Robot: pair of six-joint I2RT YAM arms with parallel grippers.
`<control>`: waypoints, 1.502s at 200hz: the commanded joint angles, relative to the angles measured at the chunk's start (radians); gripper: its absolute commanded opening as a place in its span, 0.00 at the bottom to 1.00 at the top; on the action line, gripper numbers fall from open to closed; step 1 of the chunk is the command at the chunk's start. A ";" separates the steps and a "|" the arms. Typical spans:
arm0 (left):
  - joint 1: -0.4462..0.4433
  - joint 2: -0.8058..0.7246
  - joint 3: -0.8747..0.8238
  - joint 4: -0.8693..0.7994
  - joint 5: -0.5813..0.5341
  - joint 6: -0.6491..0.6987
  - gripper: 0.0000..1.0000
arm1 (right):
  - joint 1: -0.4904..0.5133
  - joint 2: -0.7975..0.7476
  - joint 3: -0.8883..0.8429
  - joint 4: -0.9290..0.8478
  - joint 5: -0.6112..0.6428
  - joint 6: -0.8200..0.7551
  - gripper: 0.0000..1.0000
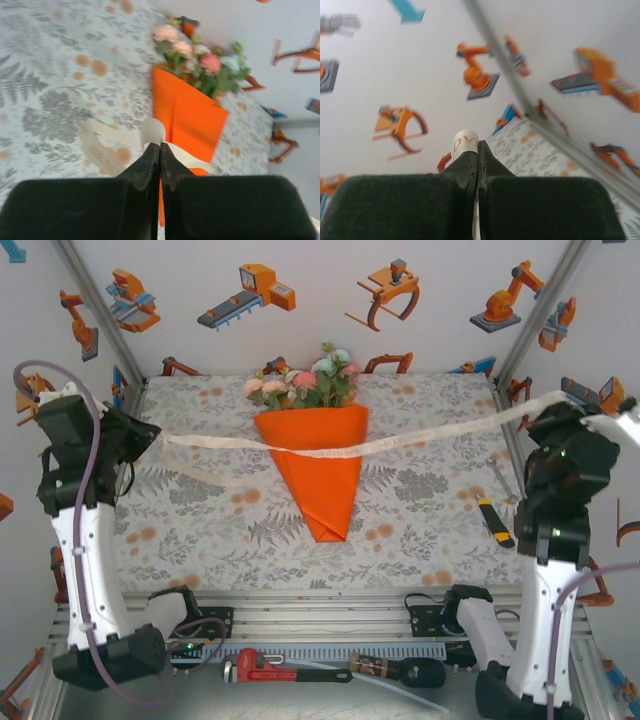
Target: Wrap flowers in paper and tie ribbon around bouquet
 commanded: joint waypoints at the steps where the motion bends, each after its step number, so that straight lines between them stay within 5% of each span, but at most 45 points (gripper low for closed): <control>1: -0.029 -0.075 -0.094 0.331 0.414 -0.013 0.11 | -0.010 -0.025 0.015 -0.049 0.284 -0.063 0.00; 13: -0.092 -0.078 -0.146 0.435 0.581 -0.010 0.12 | -0.010 -0.036 0.008 -0.051 0.355 -0.070 0.00; 26: -0.181 -0.078 -0.167 0.324 0.617 0.127 0.12 | -0.010 -0.046 -0.020 -0.065 0.382 -0.047 0.00; 67: -0.376 -0.035 -0.334 0.024 0.502 0.499 0.12 | -0.011 -0.032 -0.175 -0.104 0.445 0.063 0.00; 96: -0.421 0.142 -0.383 0.014 0.380 0.500 0.13 | -0.027 0.060 -0.257 -0.126 0.382 0.160 0.00; 134: -0.549 0.441 -0.340 0.024 0.359 0.503 0.20 | -0.138 0.273 -0.302 0.000 0.264 0.210 0.00; 148: -0.588 0.522 -0.316 0.024 0.309 0.481 0.25 | -0.162 0.375 -0.271 0.061 0.159 0.167 0.01; 166: -0.601 0.574 -0.282 0.022 0.226 0.452 0.48 | -0.169 0.466 -0.226 0.130 -0.074 0.100 0.55; 178: -0.596 0.553 -0.273 0.029 0.150 0.435 0.57 | -0.169 0.504 -0.172 0.085 -0.191 0.098 0.73; 215: -0.463 0.396 -0.314 0.067 -0.143 0.208 0.63 | -0.109 0.510 -0.126 0.004 -0.611 0.062 0.73; 252: -0.229 0.509 -0.360 -0.025 -0.196 -0.154 0.51 | 0.167 0.498 -0.187 -0.159 -0.581 0.091 0.66; 273: -0.254 0.577 -0.393 0.073 -0.053 -0.192 0.51 | 0.312 0.493 -0.270 -0.195 -0.537 0.133 0.66; 300: -0.359 0.603 -0.387 0.093 -0.086 -0.251 0.55 | 0.369 0.482 -0.378 -0.257 -0.498 0.216 0.67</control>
